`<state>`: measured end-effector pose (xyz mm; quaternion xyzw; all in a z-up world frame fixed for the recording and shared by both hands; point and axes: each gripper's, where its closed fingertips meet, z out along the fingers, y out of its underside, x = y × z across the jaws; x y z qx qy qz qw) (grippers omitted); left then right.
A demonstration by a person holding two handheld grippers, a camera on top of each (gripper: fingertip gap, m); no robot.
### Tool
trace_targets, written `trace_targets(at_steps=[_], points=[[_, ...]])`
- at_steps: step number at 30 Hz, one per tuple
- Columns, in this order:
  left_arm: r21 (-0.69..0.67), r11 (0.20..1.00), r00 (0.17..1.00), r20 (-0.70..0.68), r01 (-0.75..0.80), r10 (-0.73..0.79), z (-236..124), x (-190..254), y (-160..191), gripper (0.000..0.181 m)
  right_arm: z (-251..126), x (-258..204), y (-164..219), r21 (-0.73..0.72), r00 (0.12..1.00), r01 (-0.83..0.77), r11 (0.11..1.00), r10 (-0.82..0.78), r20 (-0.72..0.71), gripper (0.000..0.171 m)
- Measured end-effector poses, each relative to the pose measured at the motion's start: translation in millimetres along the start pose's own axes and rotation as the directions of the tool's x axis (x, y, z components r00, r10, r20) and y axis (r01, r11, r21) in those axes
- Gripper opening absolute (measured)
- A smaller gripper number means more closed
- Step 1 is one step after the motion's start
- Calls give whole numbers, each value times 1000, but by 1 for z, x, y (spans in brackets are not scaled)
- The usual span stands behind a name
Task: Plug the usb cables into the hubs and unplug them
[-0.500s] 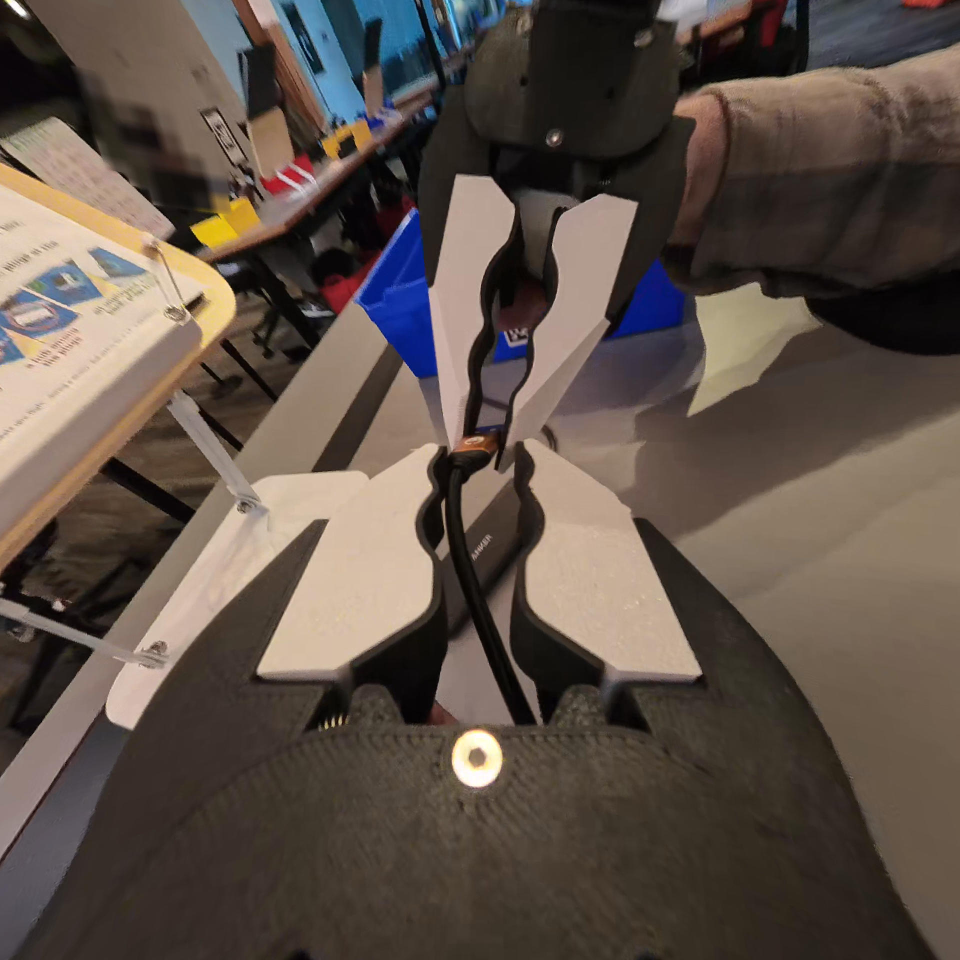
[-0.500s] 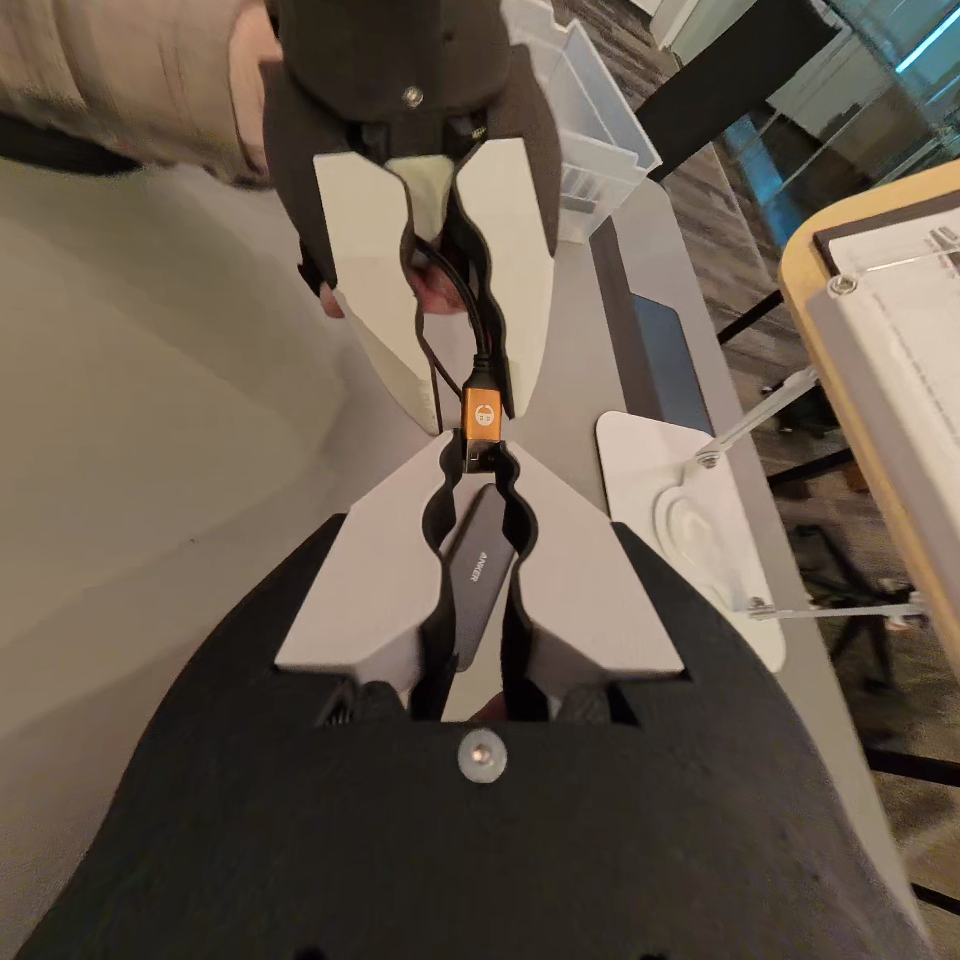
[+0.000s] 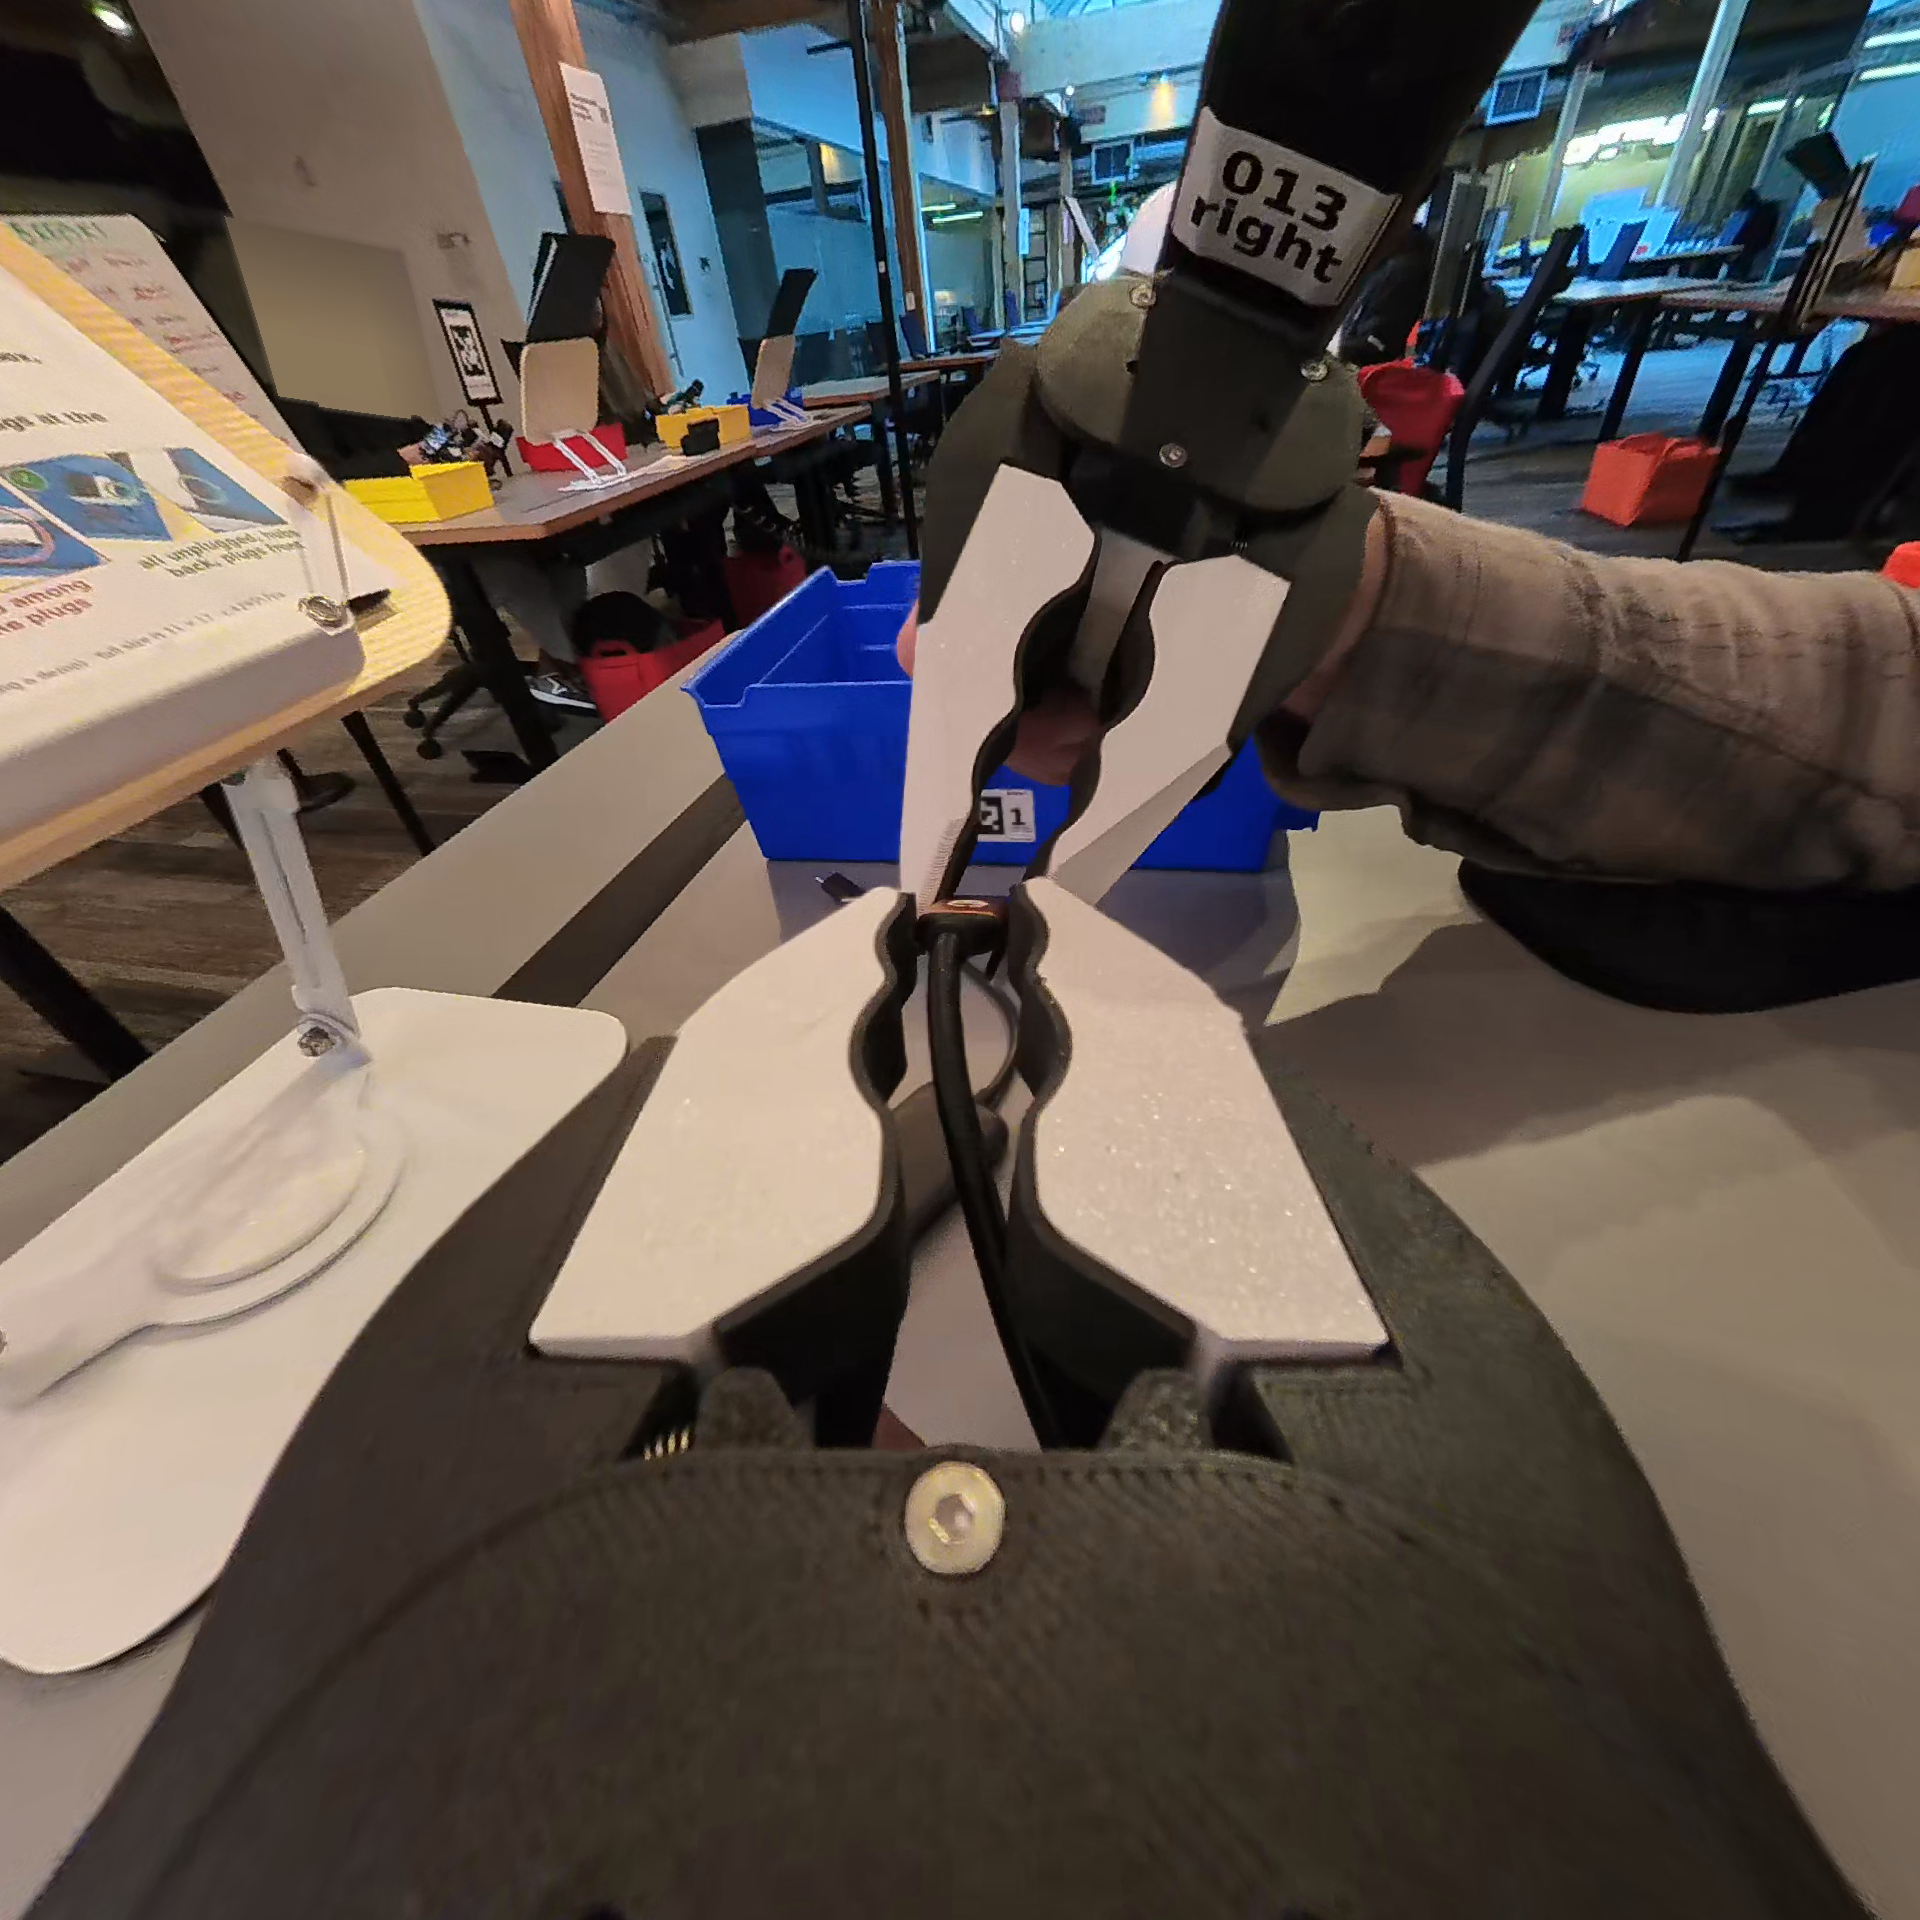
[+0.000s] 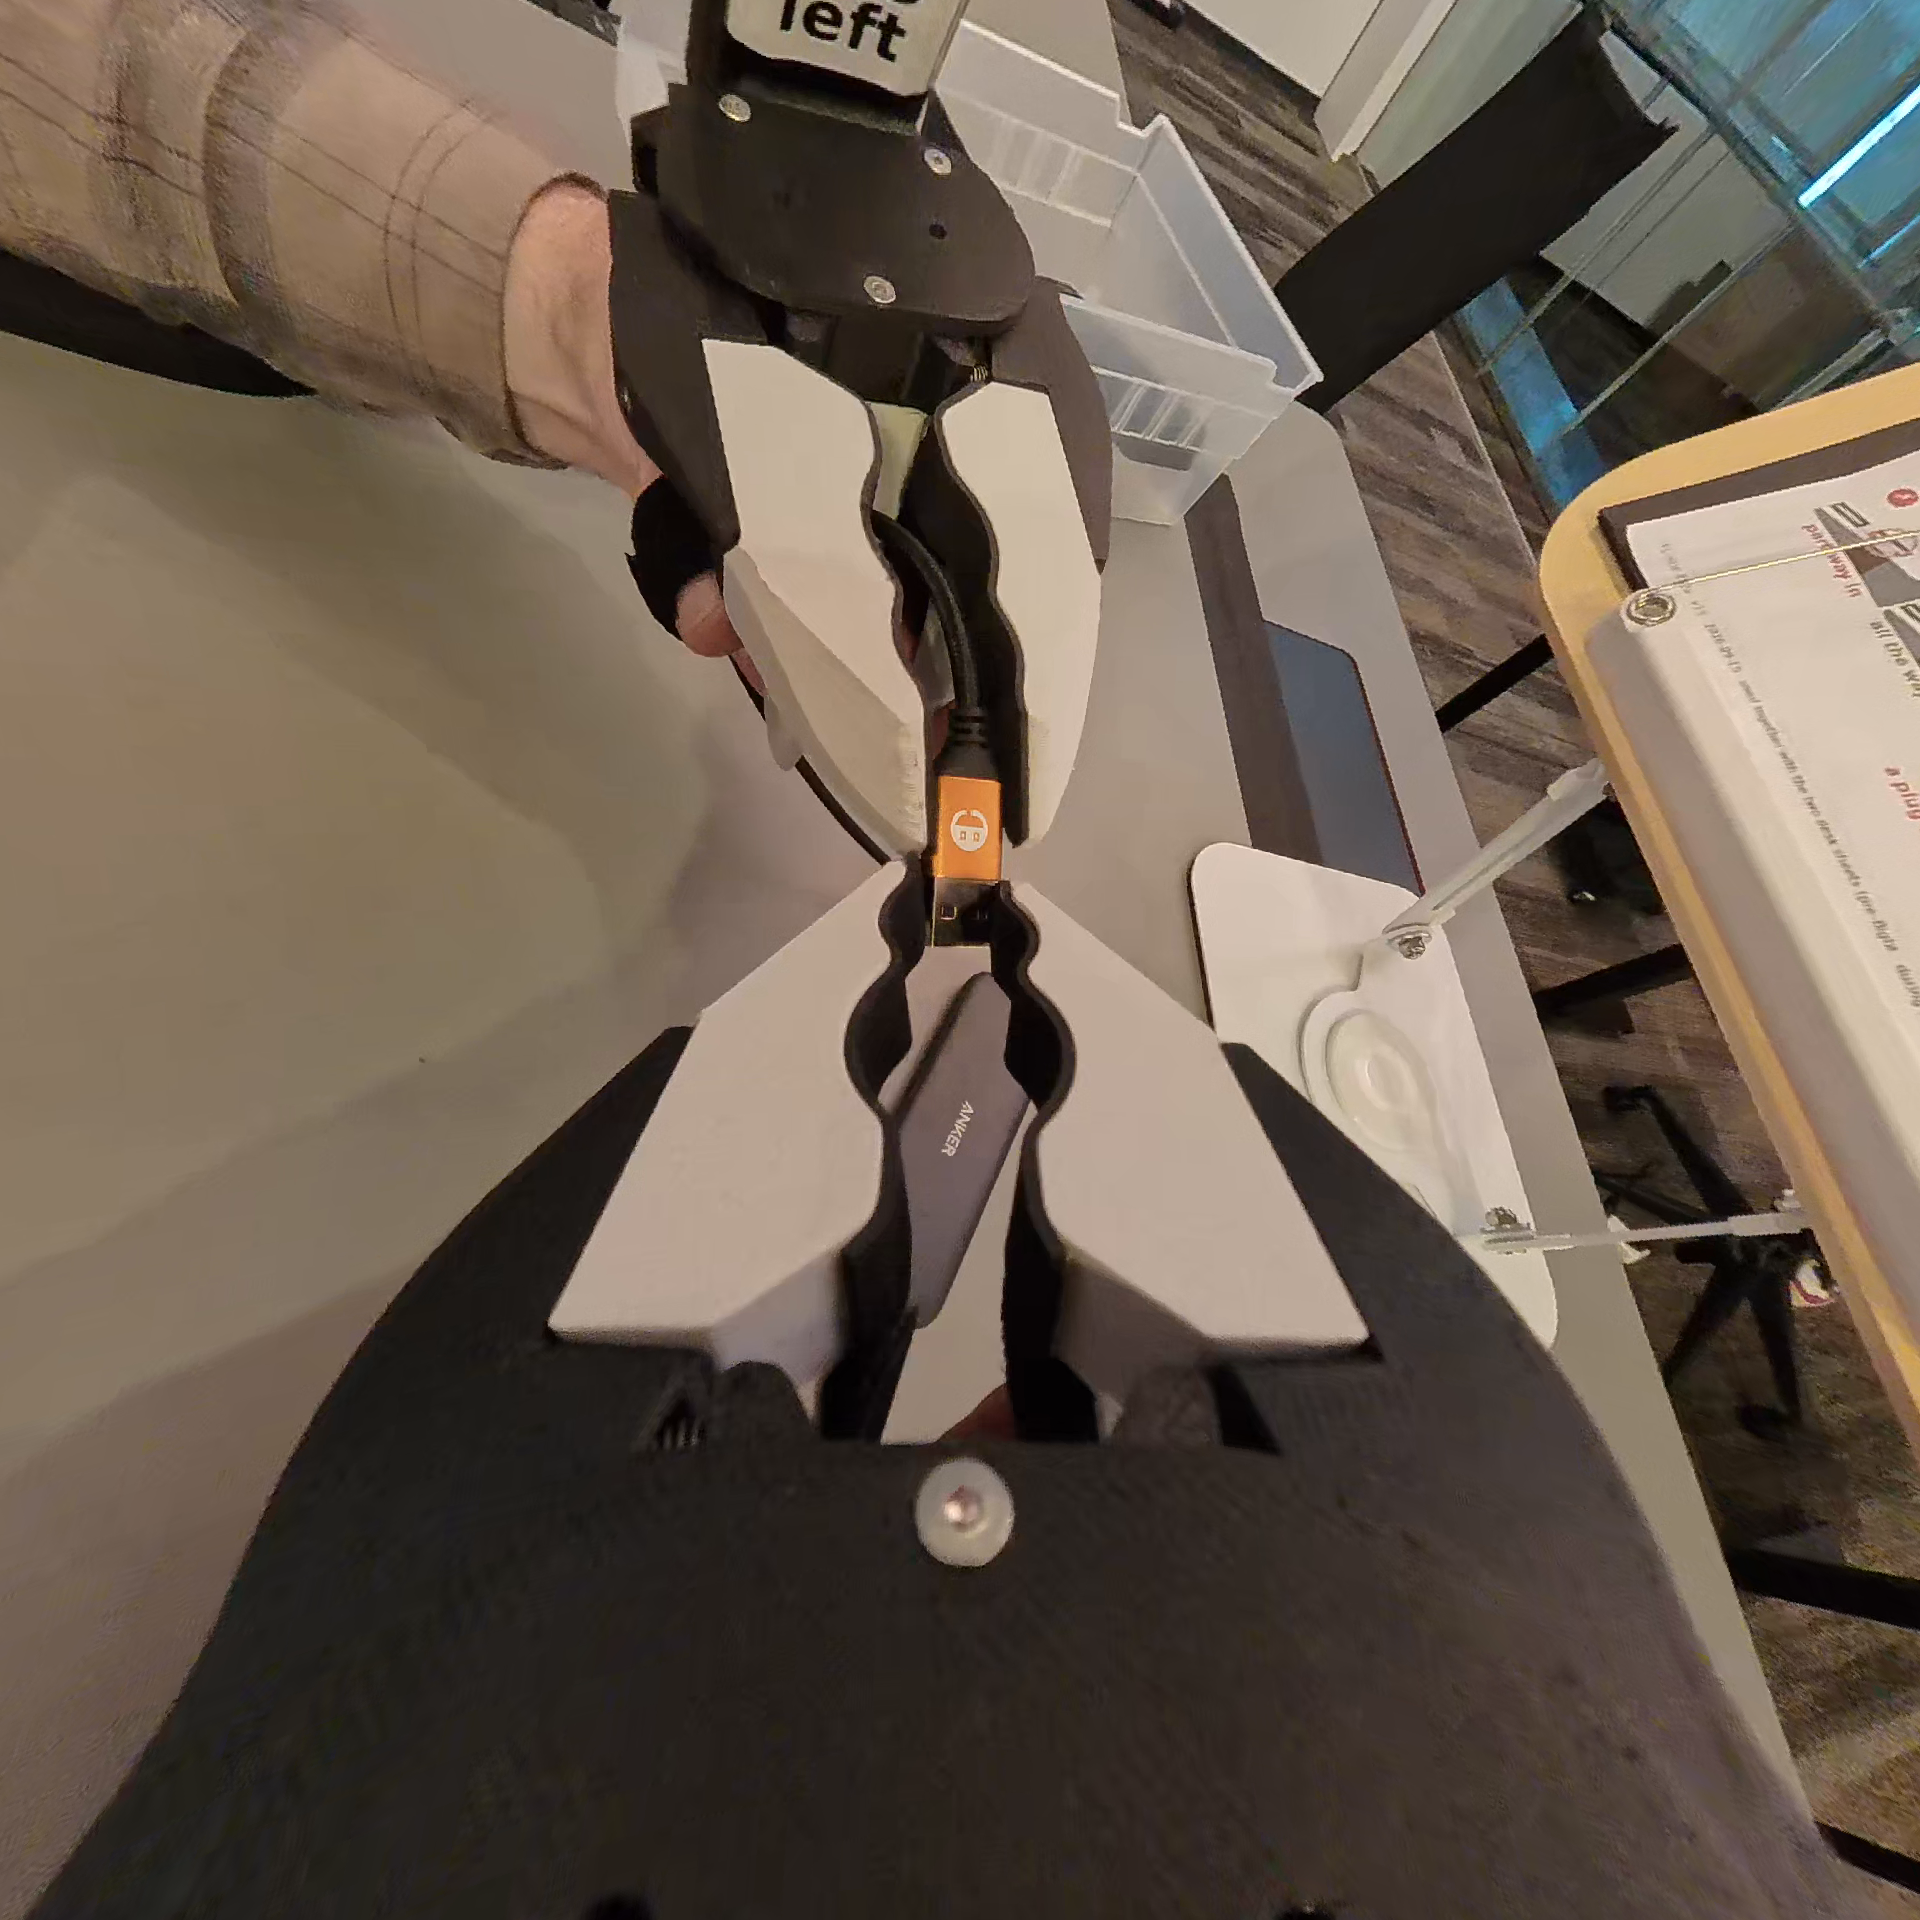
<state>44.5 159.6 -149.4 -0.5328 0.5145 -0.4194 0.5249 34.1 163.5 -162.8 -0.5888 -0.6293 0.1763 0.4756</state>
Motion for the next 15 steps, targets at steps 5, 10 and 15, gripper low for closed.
trace_targets(at_steps=[5, 10, 15], points=[[-7, 1000, 1000, 0, -9, 9, -1, 0, 1, 17, 1, -1, 0, 11, 1000, -29, 1000, 29, 13, 10], [4, 1000, 999, 32, 26, -26, -4, -9, -1, 16, 3, 9, -1, 20, 997, -59, 998, 59, -46, 12], [38, 997, 992, 104, 66, -70, -20, -34, -3, 16, 4, 19, 13, -11, 987, -149, 989, 148, -69, 27]])
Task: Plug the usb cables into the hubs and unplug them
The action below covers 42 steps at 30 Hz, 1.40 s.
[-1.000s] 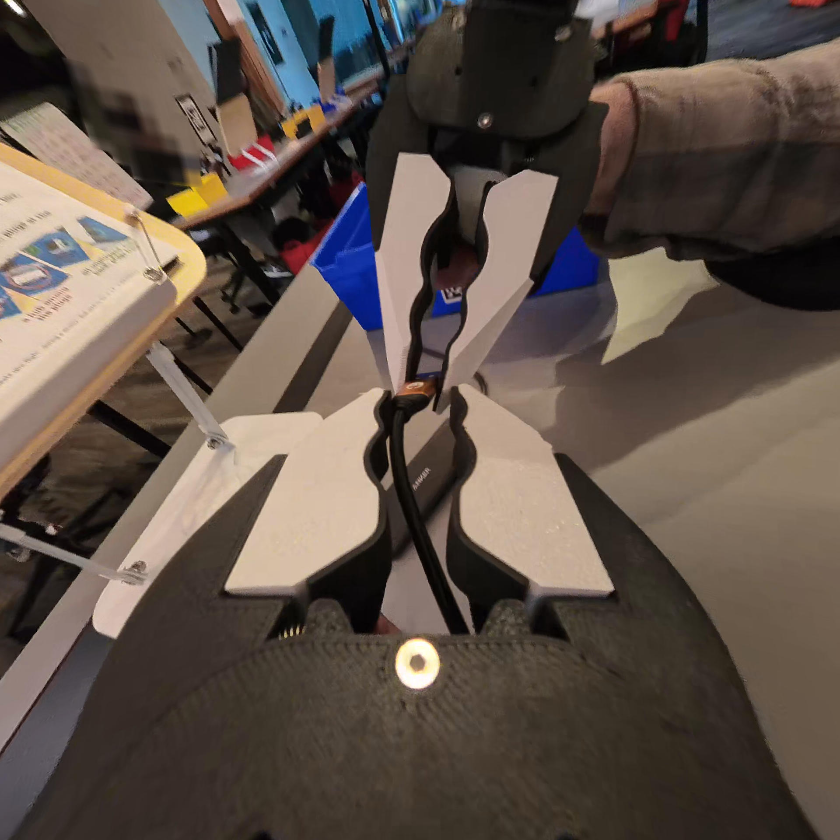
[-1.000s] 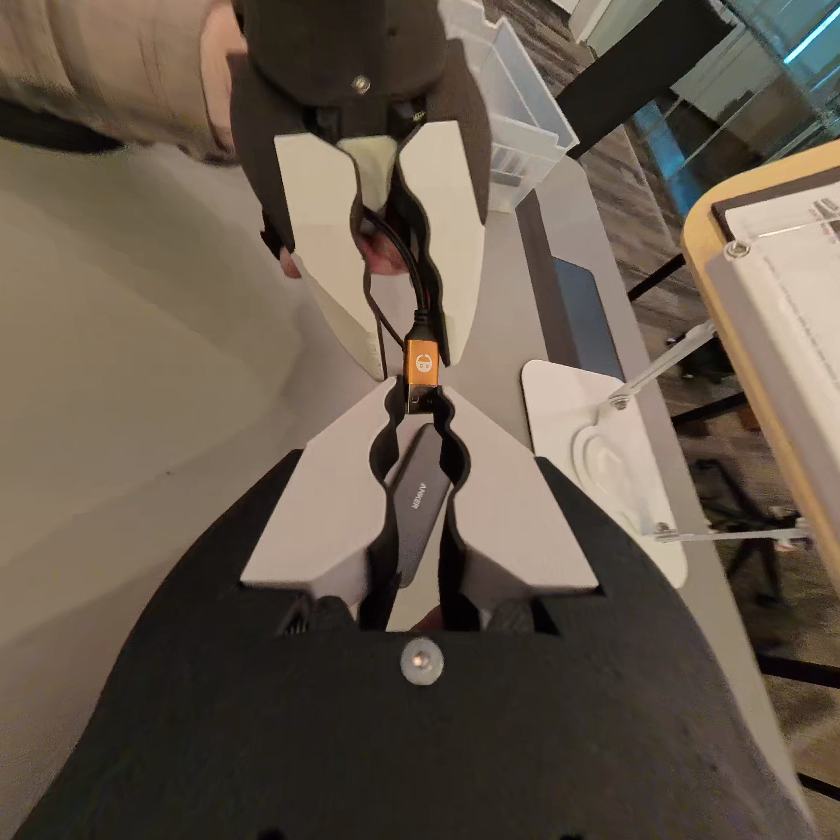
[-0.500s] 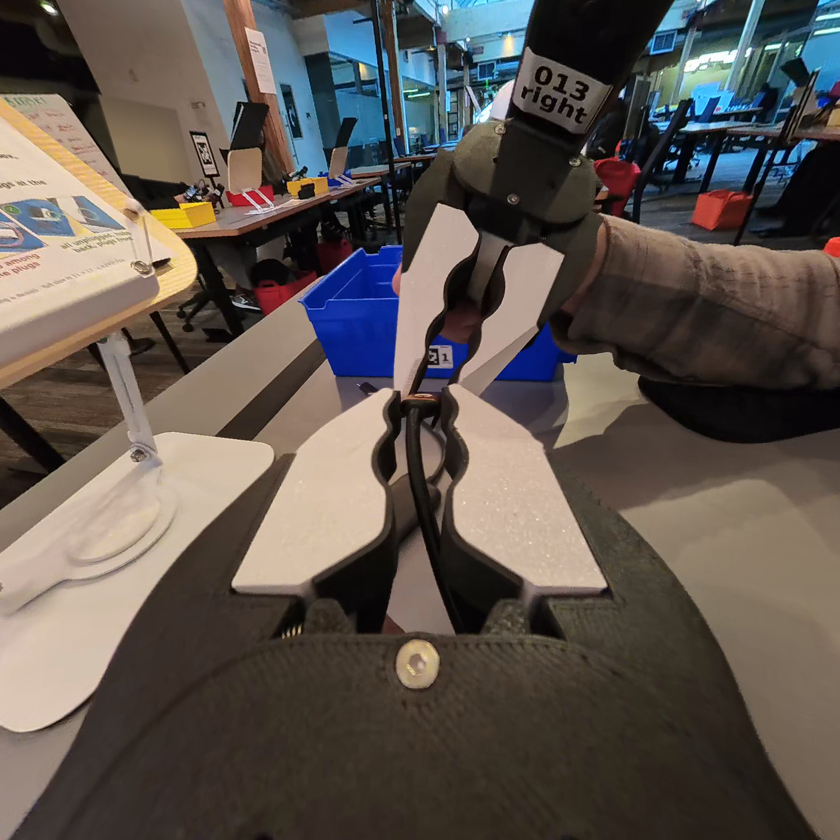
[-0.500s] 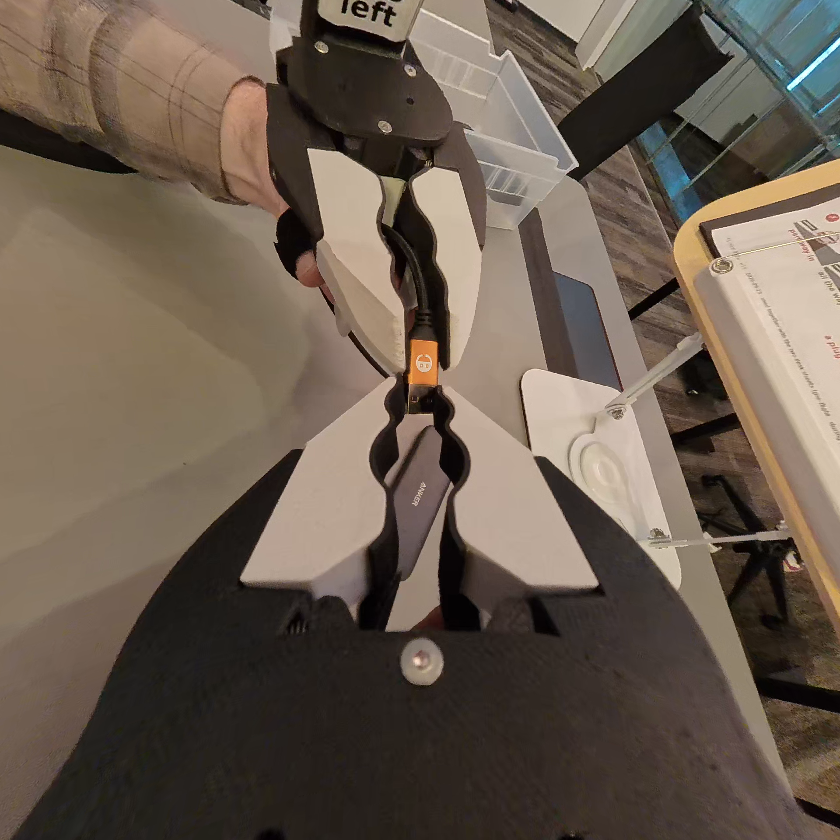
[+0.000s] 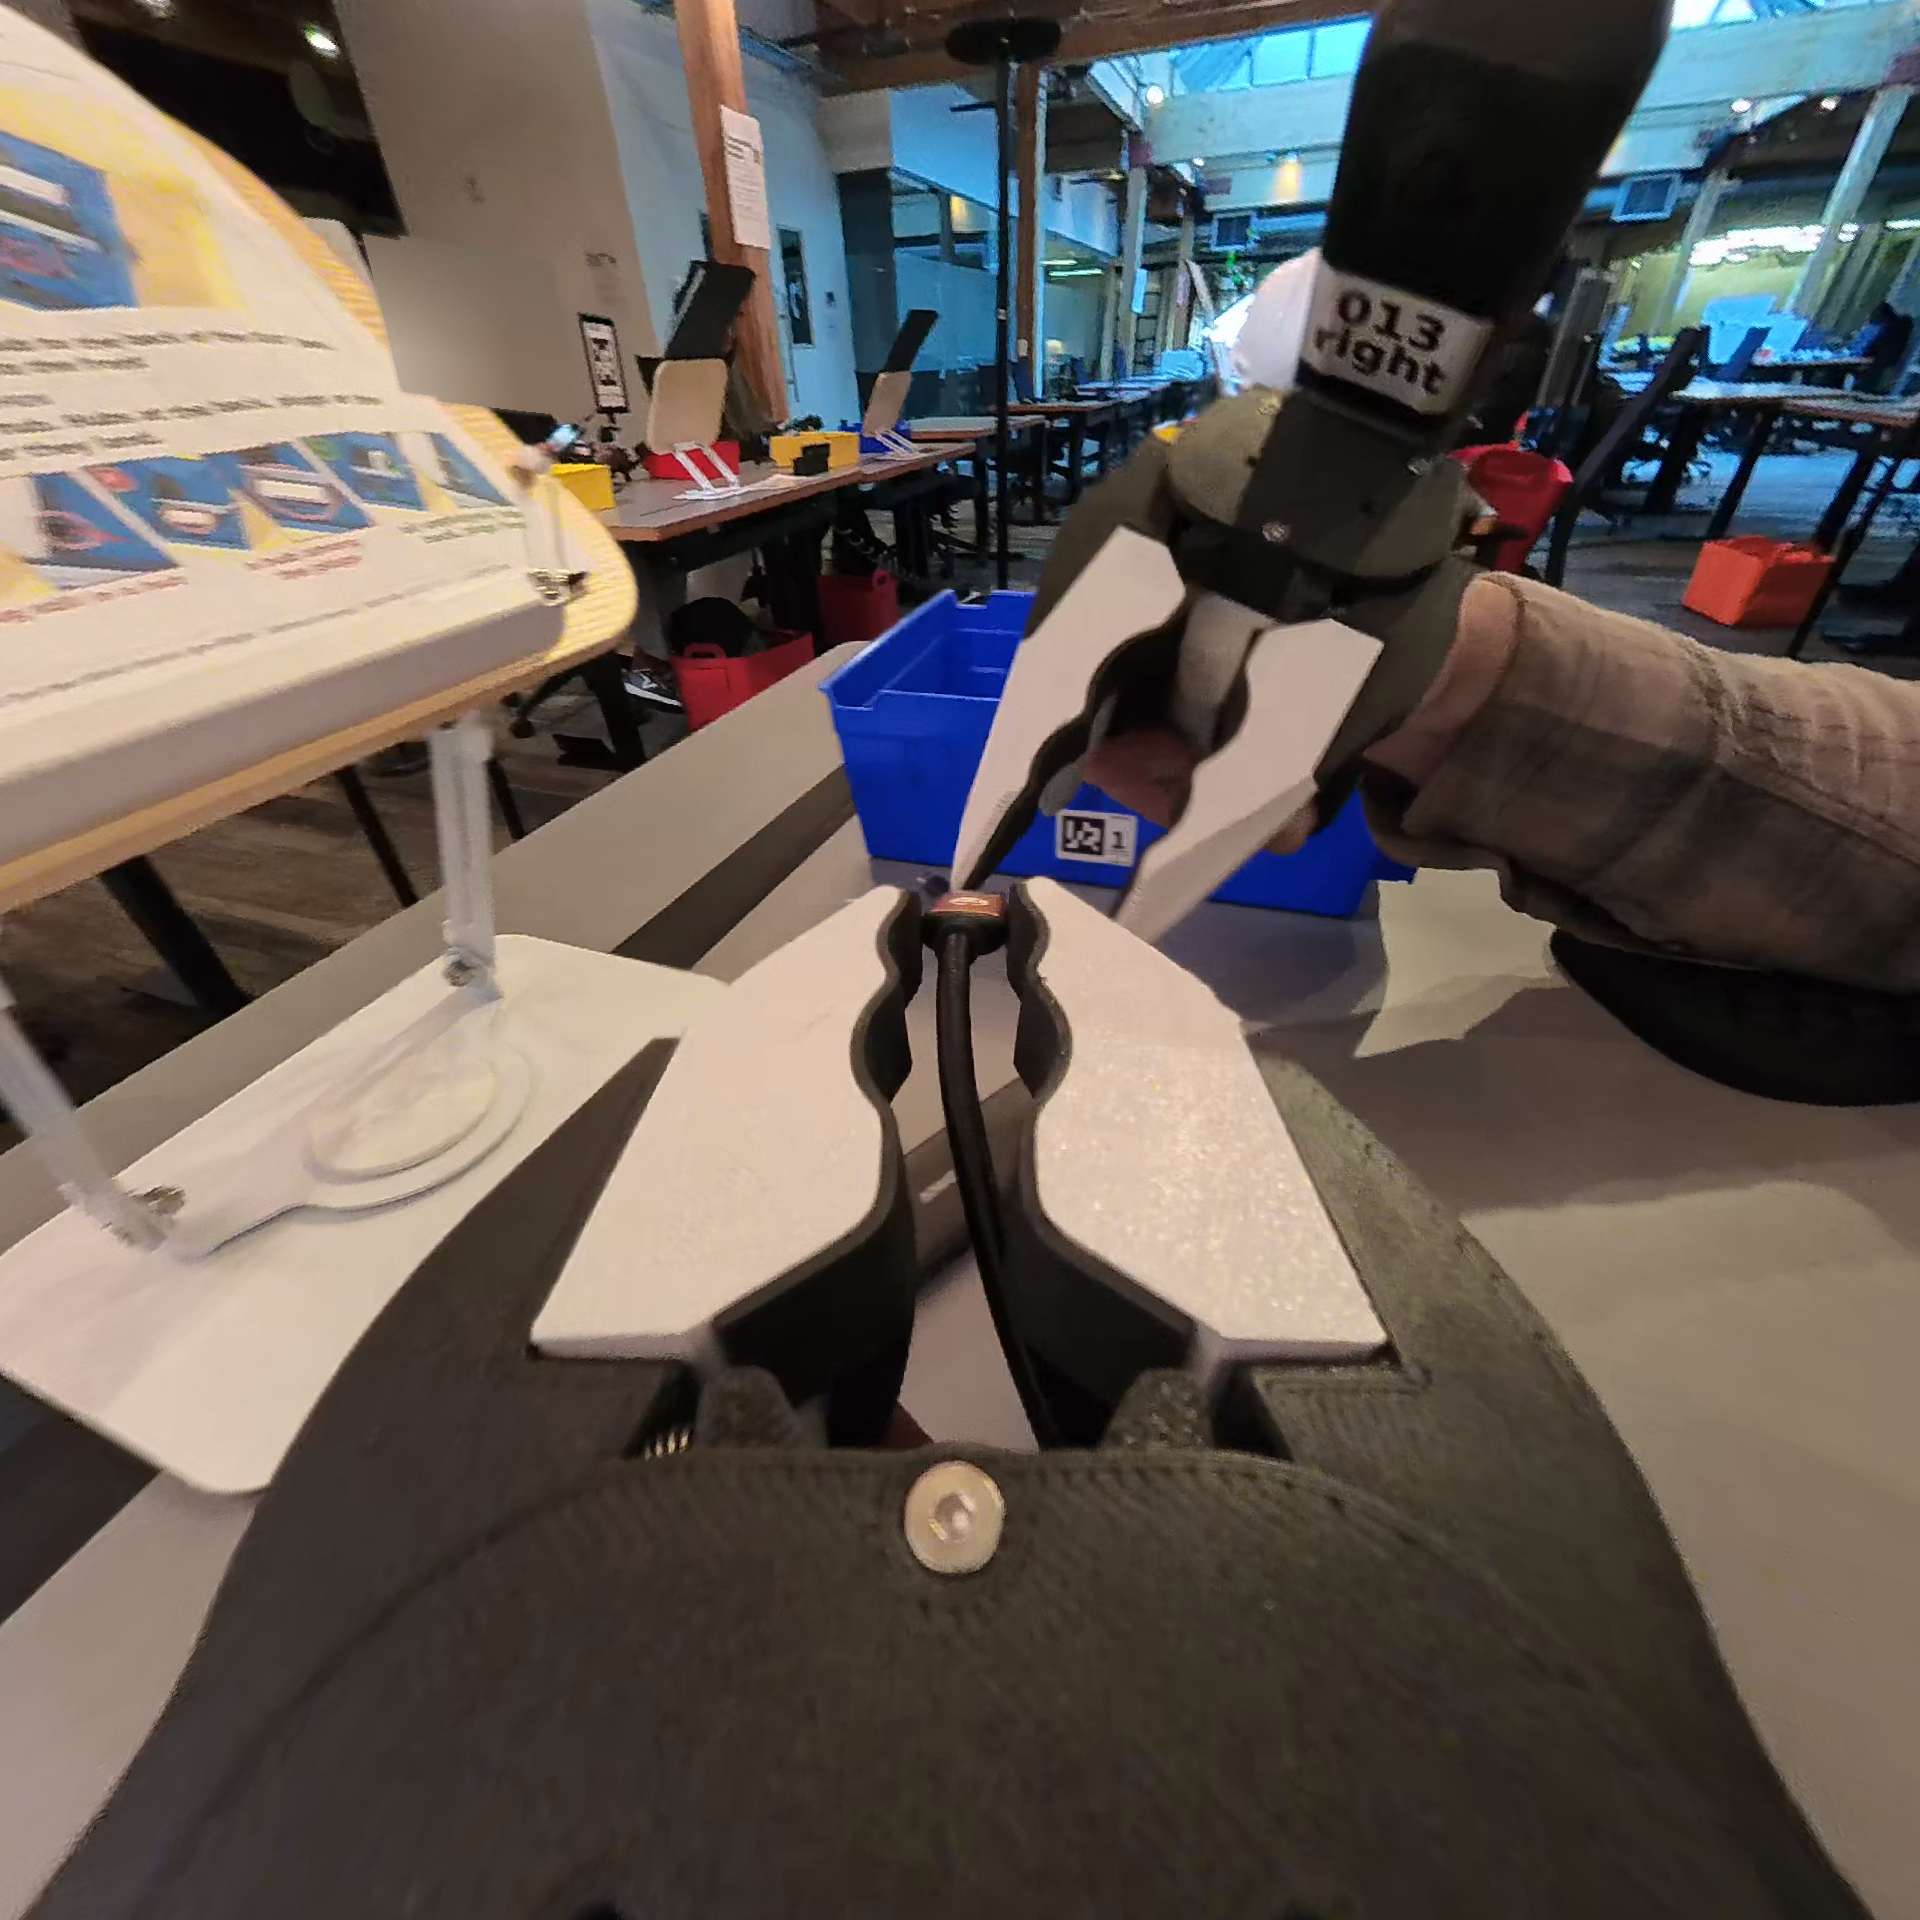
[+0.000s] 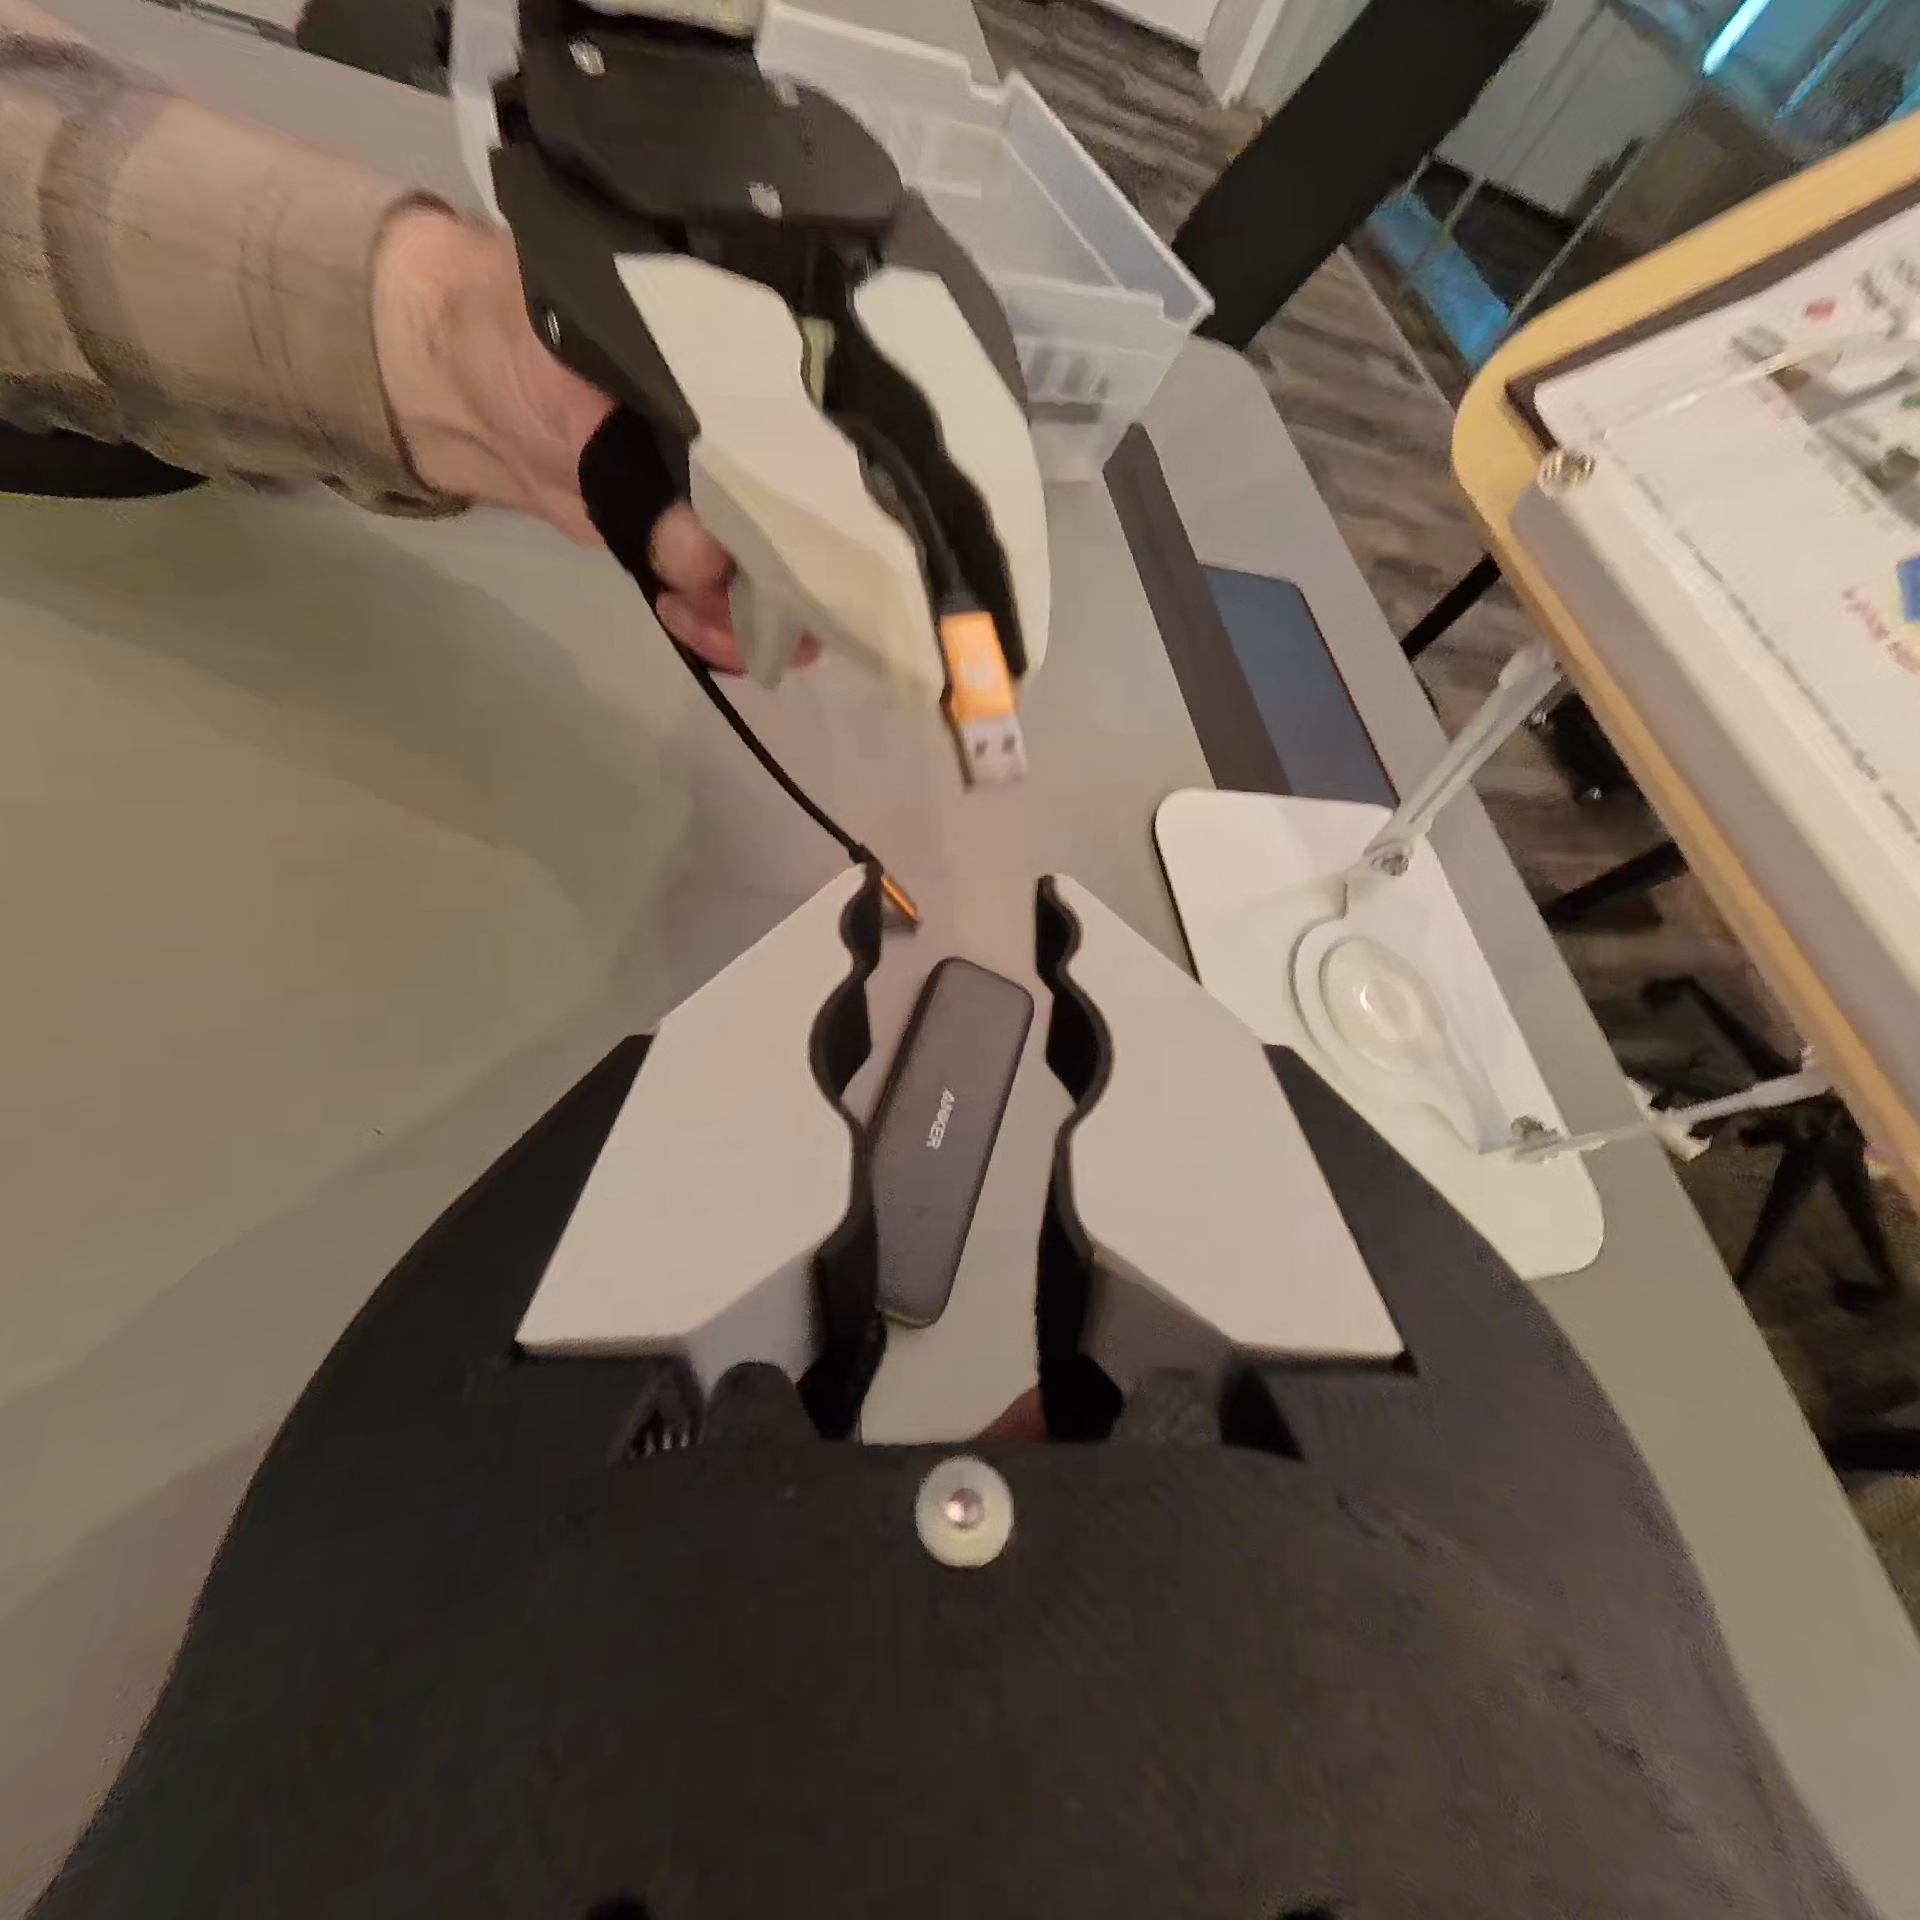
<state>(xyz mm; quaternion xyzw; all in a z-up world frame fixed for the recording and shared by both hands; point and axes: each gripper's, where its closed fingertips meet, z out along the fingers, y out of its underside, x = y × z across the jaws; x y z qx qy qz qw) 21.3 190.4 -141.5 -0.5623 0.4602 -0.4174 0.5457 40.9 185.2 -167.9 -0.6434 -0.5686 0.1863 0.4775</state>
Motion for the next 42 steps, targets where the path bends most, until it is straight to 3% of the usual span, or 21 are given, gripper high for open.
trace_targets(at_steps=[3, 8, 12, 14, 19, 21, 29, 42], points=[[21, 999, 999, 39, 25, -26, -10, -17, -1, 16, 10, 1, 21, -93, 998, -64, 994, 65, 7, 37], [51, 996, 995, 67, 73, -76, -20, -33, 0, 16, 31, -11, 69, -311, 987, -139, 940, 157, 34, 71], [45, 996, 994, 74, 73, -76, -21, -36, 3, 16, 45, -16, 107, -454, 980, -174, 874, 198, 4, 74], [39, 997, 995, 71, 74, -76, -20, -35, 4, 16, 47, -10, 119, -490, 975, -213, 845, 218, -47, 64], [35, 997, 995, 70, 73, -76, -19, -36, 5, 16, 43, -7, 127, -500, 953, -287, 817, 294, -68, 56], [35, 997, 995, 68, 76, -78, -19, -36, 6, 16, 43, -9, 127, -497, 945, -305, 812, 321, -54, 40], [23, 998, 995, 69, 66, -67, -18, -35, 9, 16, 43, -7, 117, -412, 882, -436, 800, 472, -18, 39], [-123, 990, 995, 66, -64, 73, -11, -30, 37, 16, 29, 17, 79, -182, 798, -589, 787, 603, 26, 39]])
